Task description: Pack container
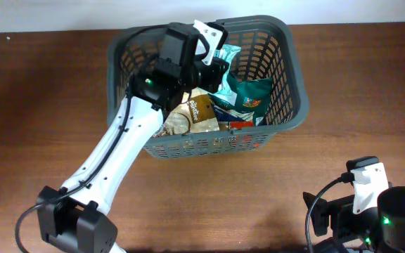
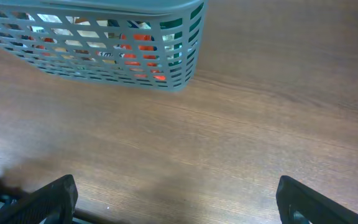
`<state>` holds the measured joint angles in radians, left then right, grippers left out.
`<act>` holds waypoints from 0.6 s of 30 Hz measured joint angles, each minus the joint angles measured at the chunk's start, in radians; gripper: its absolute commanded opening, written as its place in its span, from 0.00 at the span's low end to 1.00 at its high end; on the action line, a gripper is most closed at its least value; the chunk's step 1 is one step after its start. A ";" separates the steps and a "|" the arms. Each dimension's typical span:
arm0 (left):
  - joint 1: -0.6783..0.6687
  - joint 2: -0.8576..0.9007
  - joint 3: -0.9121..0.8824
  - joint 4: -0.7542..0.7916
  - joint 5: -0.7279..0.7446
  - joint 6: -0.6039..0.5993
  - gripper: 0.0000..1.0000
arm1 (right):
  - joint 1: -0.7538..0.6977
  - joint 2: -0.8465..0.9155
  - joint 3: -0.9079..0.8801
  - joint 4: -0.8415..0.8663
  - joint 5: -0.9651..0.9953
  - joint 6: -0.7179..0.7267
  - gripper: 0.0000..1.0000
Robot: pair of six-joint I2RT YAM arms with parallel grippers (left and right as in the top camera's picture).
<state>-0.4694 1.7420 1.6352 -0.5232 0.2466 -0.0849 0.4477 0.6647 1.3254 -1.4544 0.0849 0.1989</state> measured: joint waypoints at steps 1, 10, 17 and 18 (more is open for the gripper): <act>-0.001 0.000 0.000 -0.004 0.000 -0.008 0.77 | 0.000 0.000 0.000 0.000 0.000 0.000 0.99; 0.031 -0.090 0.005 -0.129 -0.035 -0.033 0.99 | 0.000 0.000 0.000 0.000 0.000 0.000 0.99; 0.061 -0.339 0.039 -0.319 -0.085 -0.017 0.99 | 0.000 0.000 0.000 0.000 0.000 0.000 0.99; 0.061 -0.372 0.042 -0.353 -0.094 -0.016 0.99 | 0.000 0.000 0.000 0.000 0.000 0.000 0.99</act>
<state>-0.4084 1.3697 1.6772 -0.8764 0.1524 -0.1005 0.4477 0.6647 1.3254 -1.4548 0.0853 0.1986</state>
